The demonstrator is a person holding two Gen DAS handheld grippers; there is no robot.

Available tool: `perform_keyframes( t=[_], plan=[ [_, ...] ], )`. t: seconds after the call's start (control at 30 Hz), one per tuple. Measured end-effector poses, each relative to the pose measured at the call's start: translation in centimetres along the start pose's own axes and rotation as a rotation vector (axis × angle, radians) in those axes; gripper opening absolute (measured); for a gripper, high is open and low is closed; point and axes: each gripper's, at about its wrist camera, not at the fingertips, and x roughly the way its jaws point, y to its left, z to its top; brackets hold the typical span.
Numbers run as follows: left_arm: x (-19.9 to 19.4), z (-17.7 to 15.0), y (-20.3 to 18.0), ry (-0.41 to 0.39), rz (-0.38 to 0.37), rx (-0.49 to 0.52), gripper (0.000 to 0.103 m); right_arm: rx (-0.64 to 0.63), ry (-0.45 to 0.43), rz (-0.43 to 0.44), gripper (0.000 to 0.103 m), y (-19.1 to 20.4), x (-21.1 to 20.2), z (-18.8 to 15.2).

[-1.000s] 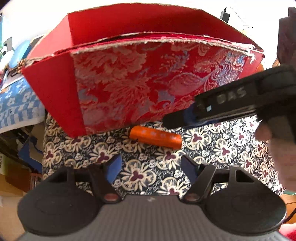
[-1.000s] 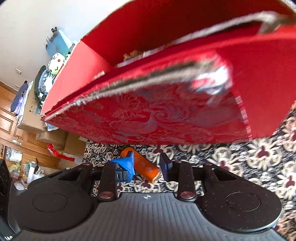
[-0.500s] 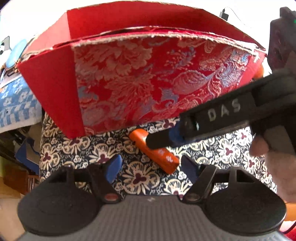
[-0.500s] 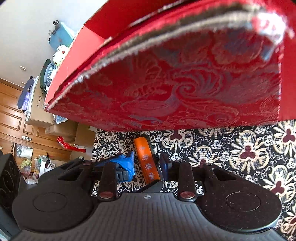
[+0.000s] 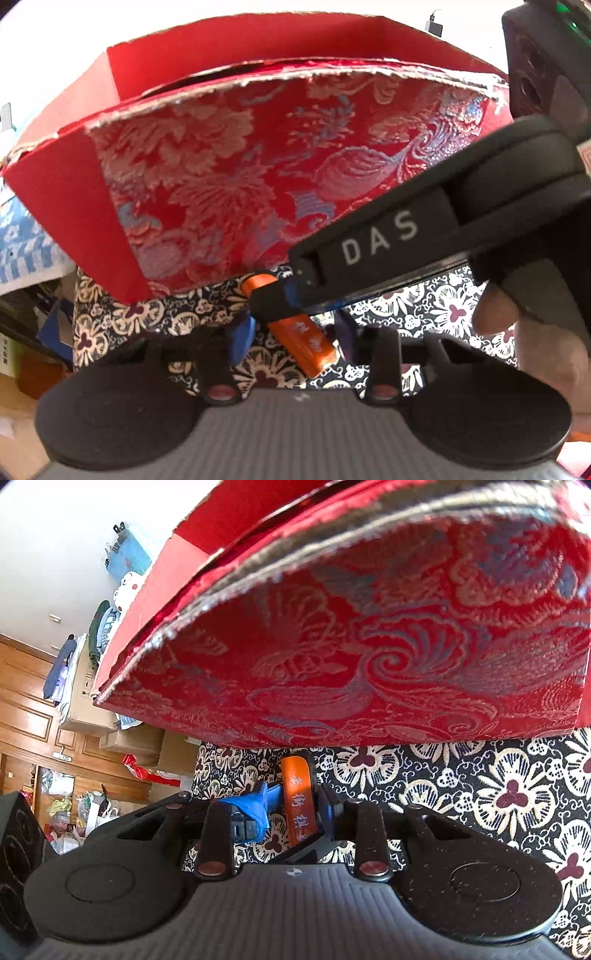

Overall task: Organize rigid objects
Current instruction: 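Close the right gripper on the orange cylinder, then carry the orange cylinder over the red box and lower it inside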

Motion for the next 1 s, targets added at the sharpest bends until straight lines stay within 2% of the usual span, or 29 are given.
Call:
perform_keyframes(
  t=[0.2, 0.4, 0.5, 0.6, 1.0],
  plan=[
    [-0.5, -0.2, 1.0, -0.009, -0.035, -0.042, 0.026, 0.041, -0.010, 0.013, 0.012, -0.9, -0.5, -0.2],
    [0.0, -0.5, 3.2, -0.015, -0.078, -0.069, 0.021, 0.062, -0.028, 0.011, 0.012, -1.6, -1.5, -0.9],
    [-0.3, -0.3, 3.3, -0.026, -0.094, -0.070, 0.011, 0.105, -0.040, 0.017, 0.013, -2.4, -2.2, -1.3],
    [-0.3, -0.3, 3.6, -0.024, -0.118, -0.071, 0.010, 0.138, -0.055, 0.024, 0.013, -3.3, -2.9, -1.8],
    [-2.3, -0.2, 0.1, -0.039, -0.161, 0.024, 0.007, 0.171, -0.143, -0.002, 0.008, -5.1, -6.7, -3.9]
  ],
)
